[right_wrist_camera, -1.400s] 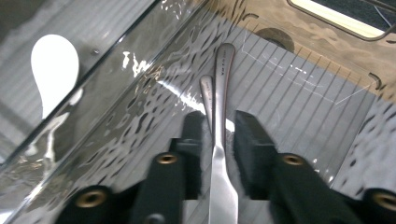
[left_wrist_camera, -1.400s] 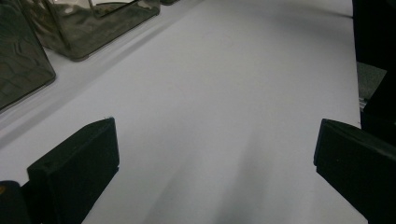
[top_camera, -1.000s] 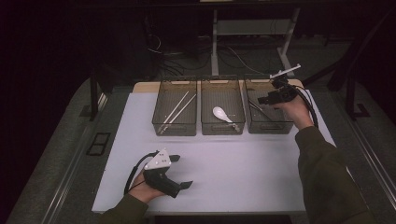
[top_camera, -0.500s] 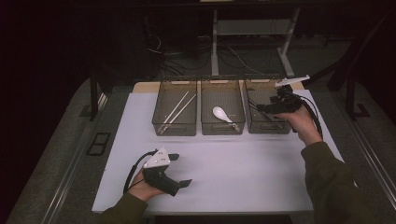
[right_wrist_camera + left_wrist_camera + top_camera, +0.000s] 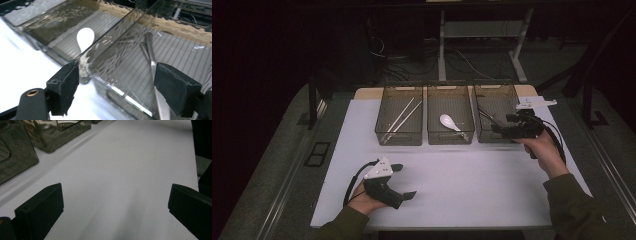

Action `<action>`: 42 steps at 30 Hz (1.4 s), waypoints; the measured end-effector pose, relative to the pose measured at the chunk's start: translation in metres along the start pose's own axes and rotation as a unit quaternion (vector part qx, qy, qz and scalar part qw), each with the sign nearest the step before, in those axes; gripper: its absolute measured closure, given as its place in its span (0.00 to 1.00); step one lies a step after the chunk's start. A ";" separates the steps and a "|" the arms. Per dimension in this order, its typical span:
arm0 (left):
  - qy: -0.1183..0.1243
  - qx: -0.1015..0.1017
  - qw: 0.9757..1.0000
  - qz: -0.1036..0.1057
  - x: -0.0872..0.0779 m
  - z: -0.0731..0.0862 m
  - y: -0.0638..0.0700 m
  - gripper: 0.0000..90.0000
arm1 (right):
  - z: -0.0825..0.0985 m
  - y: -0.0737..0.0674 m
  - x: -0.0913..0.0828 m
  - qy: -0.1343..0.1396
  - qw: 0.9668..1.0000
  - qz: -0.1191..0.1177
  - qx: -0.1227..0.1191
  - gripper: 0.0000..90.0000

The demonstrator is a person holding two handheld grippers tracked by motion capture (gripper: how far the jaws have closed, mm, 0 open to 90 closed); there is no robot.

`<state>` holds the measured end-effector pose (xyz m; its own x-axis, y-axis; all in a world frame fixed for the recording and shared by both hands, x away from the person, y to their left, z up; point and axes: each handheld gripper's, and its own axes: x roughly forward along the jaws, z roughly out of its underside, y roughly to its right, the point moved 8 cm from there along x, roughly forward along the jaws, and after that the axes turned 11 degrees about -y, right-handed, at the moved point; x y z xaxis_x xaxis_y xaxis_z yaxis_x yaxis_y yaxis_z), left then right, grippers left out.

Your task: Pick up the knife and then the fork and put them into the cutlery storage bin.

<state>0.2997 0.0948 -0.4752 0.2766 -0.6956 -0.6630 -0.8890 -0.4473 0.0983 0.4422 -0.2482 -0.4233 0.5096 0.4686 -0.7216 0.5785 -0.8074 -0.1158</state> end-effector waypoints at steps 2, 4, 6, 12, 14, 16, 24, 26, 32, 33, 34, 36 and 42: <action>-0.001 0.000 1.000 0.001 0.000 0.000 0.000 0.00 | 0.004 -0.005 -0.003 0.006 1.000 -0.002 -0.005 0.22; -0.002 -0.001 1.000 0.001 0.001 0.000 0.001 0.00 | 0.008 -0.010 -0.006 0.012 1.000 -0.007 -0.007 0.21; -0.004 0.000 1.000 0.001 0.001 0.001 0.001 0.00 | 0.013 -0.015 -0.009 0.015 1.000 -0.011 -0.010 0.21; -0.002 0.001 1.000 0.001 0.001 0.000 0.001 0.00 | 0.029 -0.029 -0.014 0.021 0.999 -0.022 -0.018 0.21; -0.003 0.000 1.000 0.001 0.001 0.001 0.001 0.00 | 0.034 -0.032 -0.014 0.022 0.999 -0.021 -0.021 0.21; -0.004 0.001 1.000 0.001 0.001 0.001 0.001 0.00 | 0.039 -0.035 -0.015 0.023 0.999 -0.023 -0.018 0.21; -0.005 0.001 1.000 0.001 0.001 0.001 0.001 0.00 | 0.054 -0.045 -0.018 0.029 0.999 -0.027 -0.021 0.21; -0.003 0.001 1.000 0.001 0.001 0.001 0.001 0.00 | 0.059 -0.048 -0.019 0.032 0.999 -0.029 -0.017 0.21; -0.004 0.002 1.000 -0.001 0.000 0.001 0.001 0.00 | 0.072 -0.055 -0.023 0.036 0.999 -0.034 -0.013 0.20; -0.005 0.002 1.000 -0.001 0.000 0.001 0.001 0.00 | 0.074 -0.056 -0.023 0.039 0.999 -0.034 -0.012 0.20; -0.005 0.003 1.000 -0.002 0.000 0.001 0.001 0.00 | 0.076 -0.057 -0.023 0.039 0.999 -0.035 -0.014 0.19; -0.006 0.003 1.000 -0.004 0.000 0.001 0.001 0.00 | 0.080 -0.060 -0.024 0.041 0.998 -0.035 -0.012 0.19; -0.005 0.004 1.000 -0.010 -0.002 0.001 0.001 0.00 | 0.094 -0.065 -0.025 0.043 0.998 -0.034 -0.017 0.19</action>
<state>0.2979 0.0965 -0.4745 0.2899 -0.6811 -0.6724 -0.8866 -0.4556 0.0792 0.3321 -0.2405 -0.4618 0.5195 0.5526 -0.6517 0.6348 -0.7601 -0.1385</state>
